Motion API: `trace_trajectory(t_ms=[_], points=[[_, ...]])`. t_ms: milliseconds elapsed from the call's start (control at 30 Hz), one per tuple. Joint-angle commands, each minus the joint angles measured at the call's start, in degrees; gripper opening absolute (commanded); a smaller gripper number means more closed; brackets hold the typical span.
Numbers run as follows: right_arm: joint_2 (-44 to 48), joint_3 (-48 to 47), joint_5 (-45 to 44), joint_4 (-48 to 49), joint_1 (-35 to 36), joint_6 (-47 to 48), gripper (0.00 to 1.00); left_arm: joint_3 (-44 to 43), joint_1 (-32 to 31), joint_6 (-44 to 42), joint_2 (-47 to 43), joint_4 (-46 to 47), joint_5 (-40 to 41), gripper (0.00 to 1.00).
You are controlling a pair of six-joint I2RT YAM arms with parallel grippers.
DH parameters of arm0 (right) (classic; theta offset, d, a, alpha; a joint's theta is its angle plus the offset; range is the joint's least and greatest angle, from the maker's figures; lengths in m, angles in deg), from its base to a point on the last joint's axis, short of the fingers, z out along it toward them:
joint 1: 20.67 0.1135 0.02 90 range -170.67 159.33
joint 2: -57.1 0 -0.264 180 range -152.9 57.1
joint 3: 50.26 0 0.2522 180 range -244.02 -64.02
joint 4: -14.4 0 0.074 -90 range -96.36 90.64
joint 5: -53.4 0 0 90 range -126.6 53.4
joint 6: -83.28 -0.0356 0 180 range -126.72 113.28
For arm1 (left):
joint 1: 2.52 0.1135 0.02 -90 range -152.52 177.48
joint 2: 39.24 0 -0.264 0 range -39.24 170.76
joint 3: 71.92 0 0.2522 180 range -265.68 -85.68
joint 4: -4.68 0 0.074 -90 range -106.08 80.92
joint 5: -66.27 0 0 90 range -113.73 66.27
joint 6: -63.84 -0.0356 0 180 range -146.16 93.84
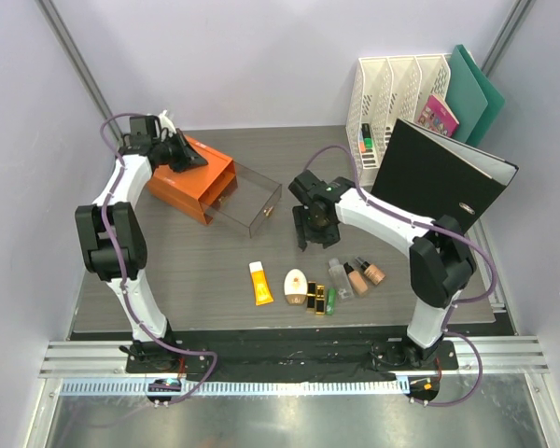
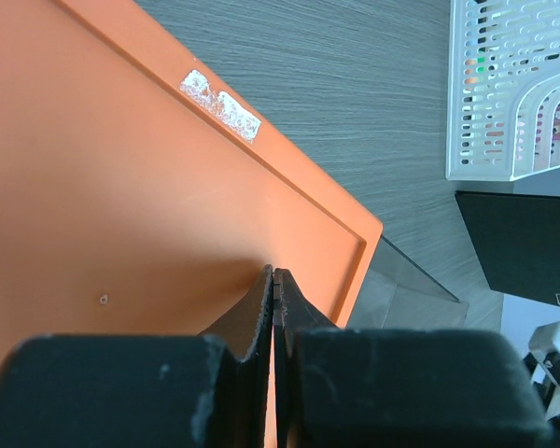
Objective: Organize the makeup
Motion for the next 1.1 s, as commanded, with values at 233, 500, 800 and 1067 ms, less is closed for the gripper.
trace_trajectory(t_ms=[233,500,800,1067], points=[[9.0,9.5,-5.0,-7.0,0.3,-0.9,0.60,6.7,-0.3,-5.1,8.0,-21.2,11.3,0.00],[8.9,14.7,-3.9,-5.7,0.3,-1.9,0.58,5.7,-0.3,-5.4,7.8,-22.2,11.3,0.00],[4.8,17.8,-4.2,-2.1,0.3,-1.8,0.54,5.9,-0.3,-6.2,7.7,-23.0,12.0,0.00],[1.5,16.7,-2.8,1.7,0.3,-1.3,0.09,6.3,-0.3,-6.4,7.7,-23.0,11.9,0.00]])
